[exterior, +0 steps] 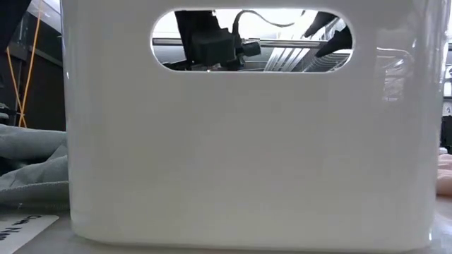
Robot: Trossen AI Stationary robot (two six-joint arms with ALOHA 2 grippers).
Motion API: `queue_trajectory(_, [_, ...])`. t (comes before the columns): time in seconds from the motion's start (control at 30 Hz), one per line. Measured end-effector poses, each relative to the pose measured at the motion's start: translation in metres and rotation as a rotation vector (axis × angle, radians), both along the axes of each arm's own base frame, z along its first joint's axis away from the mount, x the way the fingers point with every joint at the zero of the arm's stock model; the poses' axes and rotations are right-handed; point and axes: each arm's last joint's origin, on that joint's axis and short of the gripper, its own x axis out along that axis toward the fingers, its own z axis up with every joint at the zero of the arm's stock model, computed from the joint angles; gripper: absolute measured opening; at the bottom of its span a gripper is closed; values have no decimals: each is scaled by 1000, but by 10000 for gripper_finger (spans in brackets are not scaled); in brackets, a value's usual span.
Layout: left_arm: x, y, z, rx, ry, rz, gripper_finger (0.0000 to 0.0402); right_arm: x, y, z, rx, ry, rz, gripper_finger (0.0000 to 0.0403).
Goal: Sort spices by type
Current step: Put the red spice can into the black bin
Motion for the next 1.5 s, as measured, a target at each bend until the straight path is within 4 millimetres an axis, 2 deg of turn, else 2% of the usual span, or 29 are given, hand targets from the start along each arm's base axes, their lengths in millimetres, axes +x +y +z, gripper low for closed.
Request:
queue_trajectory(0.17, [1, 1, -1, 2, 6, -19, 210, 8, -1, 4, 27, -79, -25, 247])
queue_trajectory(0.43, [8, 0, 1, -28, -80, -6, 223, 12, -1, 7, 71, -142, -59, 247])
queue_trajectory(0.7, [10, -3, 0, -121, -109, 18, 224, 12, -1, 7, 75, -148, -63, 247])
queue_trajectory(1.5, [10, -3, 0, -117, -118, 34, 225, 13, 0, 7, 26, -125, 28, 247])
